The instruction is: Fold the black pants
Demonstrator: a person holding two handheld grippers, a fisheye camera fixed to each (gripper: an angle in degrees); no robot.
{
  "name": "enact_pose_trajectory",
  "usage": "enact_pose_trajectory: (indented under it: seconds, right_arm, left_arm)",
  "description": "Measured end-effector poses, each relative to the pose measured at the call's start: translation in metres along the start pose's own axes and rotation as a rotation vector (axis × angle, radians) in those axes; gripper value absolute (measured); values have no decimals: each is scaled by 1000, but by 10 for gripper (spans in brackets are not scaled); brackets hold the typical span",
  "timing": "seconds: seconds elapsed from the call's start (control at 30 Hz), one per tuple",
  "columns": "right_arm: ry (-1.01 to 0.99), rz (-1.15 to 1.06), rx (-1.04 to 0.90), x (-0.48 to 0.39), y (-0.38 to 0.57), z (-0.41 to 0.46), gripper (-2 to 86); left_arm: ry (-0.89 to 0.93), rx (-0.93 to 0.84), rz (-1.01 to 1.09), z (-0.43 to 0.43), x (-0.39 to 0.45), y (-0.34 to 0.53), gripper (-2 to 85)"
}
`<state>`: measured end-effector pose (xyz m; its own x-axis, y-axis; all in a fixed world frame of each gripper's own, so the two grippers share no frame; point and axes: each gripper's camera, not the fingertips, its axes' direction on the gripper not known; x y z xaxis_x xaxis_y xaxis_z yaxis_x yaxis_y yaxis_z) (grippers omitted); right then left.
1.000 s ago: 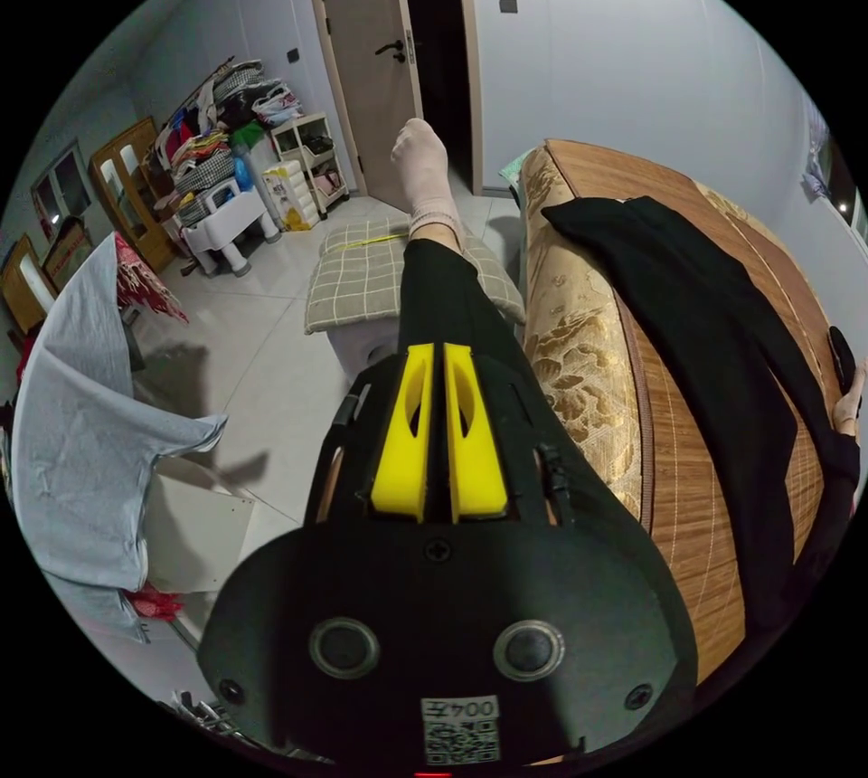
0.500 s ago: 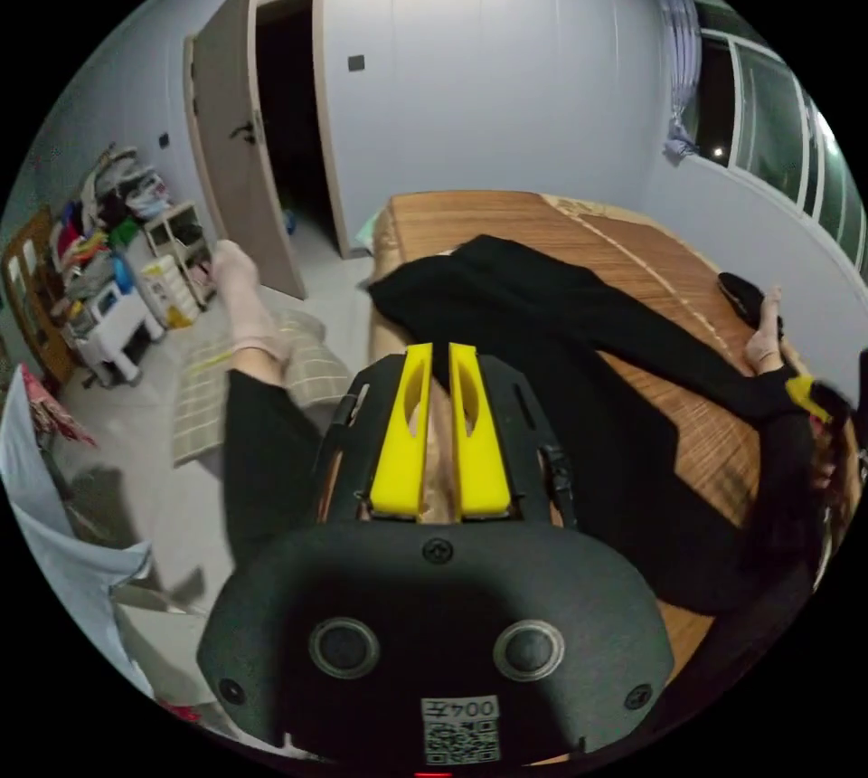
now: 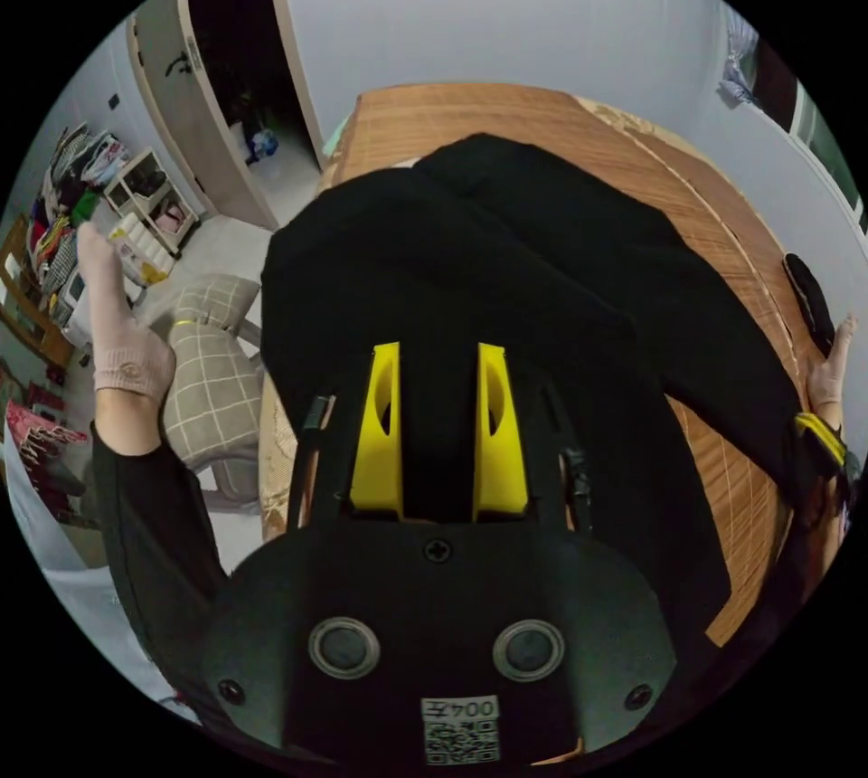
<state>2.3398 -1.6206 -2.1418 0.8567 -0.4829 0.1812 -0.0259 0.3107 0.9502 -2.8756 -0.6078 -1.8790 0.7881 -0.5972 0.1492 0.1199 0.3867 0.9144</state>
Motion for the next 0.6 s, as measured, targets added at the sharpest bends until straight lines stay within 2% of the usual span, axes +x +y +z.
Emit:
enact_pose_trajectory:
  seconds: [0.1, 0.27, 0.4, 0.5, 0.6]
  right_arm:
    - [66, -49, -81, -9, -16, 48, 64]
    - [63, 24, -35, -14, -38, 85, 64]
    - [77, 104, -58, -24, -82, 121, 62]
    - [85, 124, -79, -36, -113, 147, 62]
    - [116, 86, -90, -47, -129, 168, 63]
  left_arm:
    - [7, 9, 20, 11, 16, -21, 124]
    - [23, 15, 117, 35, 44, -66, 125]
    - [-47, 34, 230, 57, 67, -115, 127]
    - [-92, 42, 211, 66, 69, -133, 128]
    - [-58, 42, 158, 66, 66, -127, 125]
